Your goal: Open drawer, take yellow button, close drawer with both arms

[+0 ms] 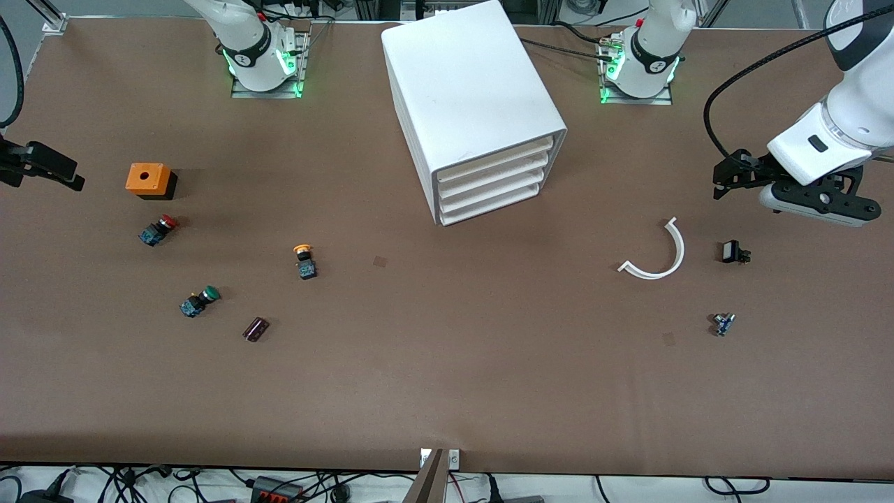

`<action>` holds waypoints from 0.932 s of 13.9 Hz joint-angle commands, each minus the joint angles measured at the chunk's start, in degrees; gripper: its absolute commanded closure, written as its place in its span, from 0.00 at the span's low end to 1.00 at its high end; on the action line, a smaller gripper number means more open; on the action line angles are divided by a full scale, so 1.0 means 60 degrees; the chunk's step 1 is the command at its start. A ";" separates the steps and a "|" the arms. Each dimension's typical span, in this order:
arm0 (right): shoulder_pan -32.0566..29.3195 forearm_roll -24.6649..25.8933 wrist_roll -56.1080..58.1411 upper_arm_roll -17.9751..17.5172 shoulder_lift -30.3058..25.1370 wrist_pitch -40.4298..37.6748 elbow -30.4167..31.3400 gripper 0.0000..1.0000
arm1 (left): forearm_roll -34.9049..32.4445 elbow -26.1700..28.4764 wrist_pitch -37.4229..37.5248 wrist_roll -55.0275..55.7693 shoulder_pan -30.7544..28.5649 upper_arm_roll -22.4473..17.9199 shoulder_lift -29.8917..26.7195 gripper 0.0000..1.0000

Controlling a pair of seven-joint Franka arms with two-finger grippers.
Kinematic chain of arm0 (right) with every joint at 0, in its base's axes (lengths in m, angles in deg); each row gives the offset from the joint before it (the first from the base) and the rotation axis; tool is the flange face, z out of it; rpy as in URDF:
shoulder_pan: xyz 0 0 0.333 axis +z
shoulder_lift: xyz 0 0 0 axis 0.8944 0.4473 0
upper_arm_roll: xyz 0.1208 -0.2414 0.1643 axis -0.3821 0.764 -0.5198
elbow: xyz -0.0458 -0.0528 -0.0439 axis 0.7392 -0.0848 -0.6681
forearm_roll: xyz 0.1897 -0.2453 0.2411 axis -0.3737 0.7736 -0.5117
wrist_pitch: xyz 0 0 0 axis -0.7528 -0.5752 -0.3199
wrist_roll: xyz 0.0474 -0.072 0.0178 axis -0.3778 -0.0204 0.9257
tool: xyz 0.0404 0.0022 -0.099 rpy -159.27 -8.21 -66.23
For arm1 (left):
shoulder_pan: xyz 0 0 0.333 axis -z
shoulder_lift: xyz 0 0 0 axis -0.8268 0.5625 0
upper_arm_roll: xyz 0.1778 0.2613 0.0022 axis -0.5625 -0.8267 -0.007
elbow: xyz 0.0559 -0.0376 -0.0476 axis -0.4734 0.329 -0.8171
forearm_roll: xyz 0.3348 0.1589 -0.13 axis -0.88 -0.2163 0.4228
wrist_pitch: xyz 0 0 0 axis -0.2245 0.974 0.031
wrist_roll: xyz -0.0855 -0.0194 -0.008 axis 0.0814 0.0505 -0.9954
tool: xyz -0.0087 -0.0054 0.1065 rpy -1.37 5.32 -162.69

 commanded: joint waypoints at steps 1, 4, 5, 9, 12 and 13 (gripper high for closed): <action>0.0018 0.0080 -0.0012 -0.0045 -0.0248 -0.0059 0.0287 0.00 | -0.0073 0.0011 0.0158 -0.0196 0.0009 0.0006 -0.0172 0.00; 0.0018 0.0065 0.0047 -0.0045 -0.0204 -0.0045 0.0287 0.00 | -0.0132 0.0011 0.0158 -0.0181 0.0009 0.0006 -0.0172 0.00; 0.0018 0.0065 0.0047 -0.0045 -0.0175 -0.0044 0.0287 0.00 | -0.0132 0.0011 0.0158 -0.0181 0.0009 0.0006 -0.0172 0.00; 0.0032 0.0080 0.0076 -0.0074 -0.0116 0.0014 0.0287 0.00 | -0.0132 0.0011 0.0172 -0.0181 0.0024 0.0035 -0.0172 0.00; 0.0032 0.0065 0.0076 -0.0089 -0.0116 -0.0015 0.0287 0.00 | -0.0132 0.0011 0.0172 -0.0195 0.0024 0.0035 -0.0172 0.00; 0.0032 0.0080 0.0076 -0.0089 -0.0101 -0.0001 0.0287 0.00 | -0.0132 0.0011 0.0172 -0.0196 0.0024 0.0035 -0.0172 0.00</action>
